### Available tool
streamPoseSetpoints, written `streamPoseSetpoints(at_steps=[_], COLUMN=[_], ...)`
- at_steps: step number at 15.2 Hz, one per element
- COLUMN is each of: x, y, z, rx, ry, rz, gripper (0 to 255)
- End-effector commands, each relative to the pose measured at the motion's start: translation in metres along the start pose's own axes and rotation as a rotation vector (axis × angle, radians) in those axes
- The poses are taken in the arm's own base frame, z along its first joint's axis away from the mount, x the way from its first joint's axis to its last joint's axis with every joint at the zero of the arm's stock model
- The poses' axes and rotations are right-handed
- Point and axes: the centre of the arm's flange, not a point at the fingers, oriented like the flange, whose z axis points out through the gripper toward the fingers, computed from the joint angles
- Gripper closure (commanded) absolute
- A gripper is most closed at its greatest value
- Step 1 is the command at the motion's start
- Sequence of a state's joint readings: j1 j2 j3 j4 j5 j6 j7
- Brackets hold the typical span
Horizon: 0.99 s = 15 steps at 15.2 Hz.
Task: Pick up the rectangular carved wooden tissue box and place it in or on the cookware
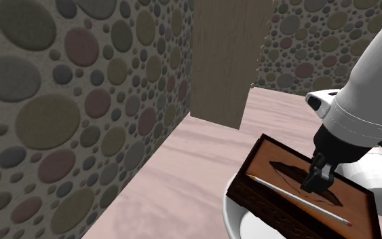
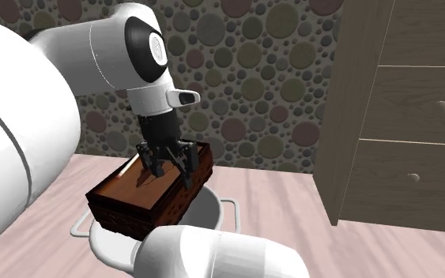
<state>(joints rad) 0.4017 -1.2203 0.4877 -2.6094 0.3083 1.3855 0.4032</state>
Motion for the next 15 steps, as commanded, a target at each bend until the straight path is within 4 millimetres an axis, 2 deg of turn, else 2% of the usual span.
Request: streamPoseSetpoints(at_steps=[1, 5, 13, 14, 15], x=[0.000, 0.000, 0.000, 0.000, 0.000], y=[-0.001, -0.005, -0.005, -0.005, -0.005], z=[0.010, 0.033, 0.033, 0.033, 0.033], rx=[0.001, 0.001, 0.001, 0.001, 0.001], ry=[0.002, 0.002, 0.002, 0.002, 0.002], rz=[0.000, 0.000, 0.000, 0.000, 0.000], gripper=[255, 255, 255, 0, 0])
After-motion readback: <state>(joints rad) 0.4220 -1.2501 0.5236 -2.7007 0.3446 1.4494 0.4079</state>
